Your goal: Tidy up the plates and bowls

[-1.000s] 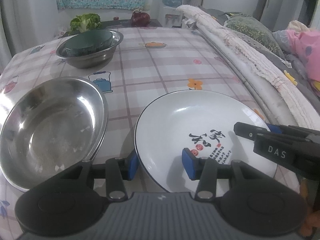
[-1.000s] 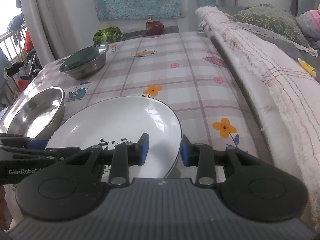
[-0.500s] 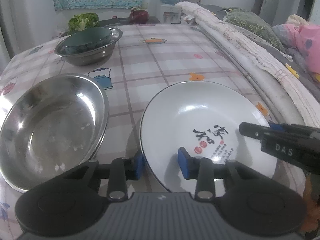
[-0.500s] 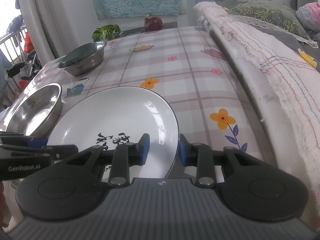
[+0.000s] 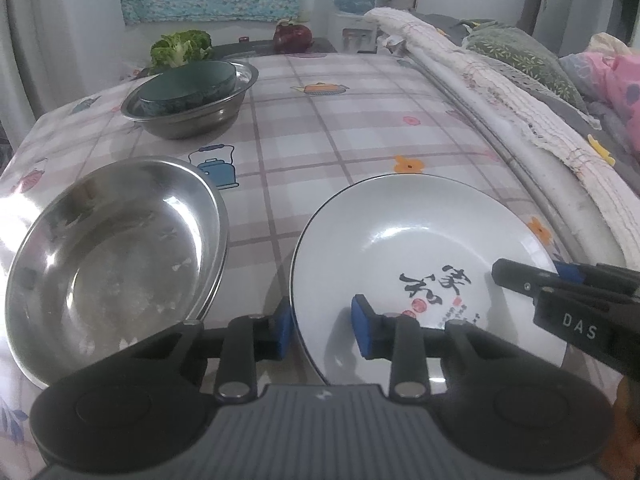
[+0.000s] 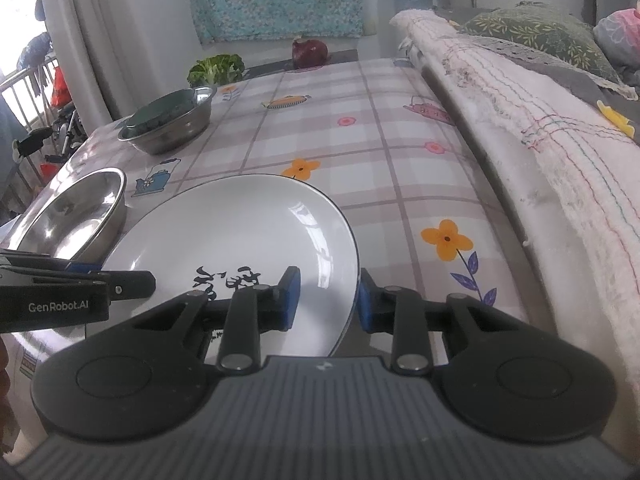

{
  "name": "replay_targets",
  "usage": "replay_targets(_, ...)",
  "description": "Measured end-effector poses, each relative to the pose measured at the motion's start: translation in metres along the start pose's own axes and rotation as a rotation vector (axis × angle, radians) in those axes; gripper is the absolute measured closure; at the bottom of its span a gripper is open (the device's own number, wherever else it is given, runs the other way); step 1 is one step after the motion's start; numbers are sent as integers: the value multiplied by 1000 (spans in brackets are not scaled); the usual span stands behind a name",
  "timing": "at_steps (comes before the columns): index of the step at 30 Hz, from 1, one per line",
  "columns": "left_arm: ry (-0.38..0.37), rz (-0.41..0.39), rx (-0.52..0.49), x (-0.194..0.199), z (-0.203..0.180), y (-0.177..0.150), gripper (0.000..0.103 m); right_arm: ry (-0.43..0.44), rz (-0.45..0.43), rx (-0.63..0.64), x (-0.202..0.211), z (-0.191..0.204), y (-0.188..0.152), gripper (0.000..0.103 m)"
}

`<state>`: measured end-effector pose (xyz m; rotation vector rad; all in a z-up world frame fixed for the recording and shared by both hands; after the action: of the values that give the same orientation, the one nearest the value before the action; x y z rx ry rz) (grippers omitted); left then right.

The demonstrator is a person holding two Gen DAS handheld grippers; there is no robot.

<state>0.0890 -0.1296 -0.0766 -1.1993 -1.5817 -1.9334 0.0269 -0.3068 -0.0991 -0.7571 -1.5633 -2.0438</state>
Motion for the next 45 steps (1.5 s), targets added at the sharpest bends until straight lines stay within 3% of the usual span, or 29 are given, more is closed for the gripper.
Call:
replay_targets(37,-20,-31,8,13,0,10,72,-12,-53,16,16,2,18,75)
replay_targets(38,-27,-38,6,14,0,10,77,-12,-54,17,16,2,18,75)
replay_targets(39,-83,-67,-2,18,-3,11,95,-8,-55,18,16,2,19,75)
replay_targets(41,-141,-79,-23,24,-13,14,93,11,-58,25,17,5,19,78)
replay_targets(43,-117,-117,-85,30,-27,15,93,15,-51,49,14,12,18,80)
replay_targets(45,-122,-109,-81,29,-28,13,90,-1,-46,65,11,16,16,81)
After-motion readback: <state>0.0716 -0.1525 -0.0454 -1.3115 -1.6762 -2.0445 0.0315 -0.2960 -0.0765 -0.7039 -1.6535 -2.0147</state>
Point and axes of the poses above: each gripper's, at about its wrist camera, not at the fingertips, and x roughly against the way its jaws point, z to its left, y to its top, the point moved 3 cm from there along -x, roughly the way its jaws point, and after that the axes turned 3 degrees about -x, right-handed, at the moved point
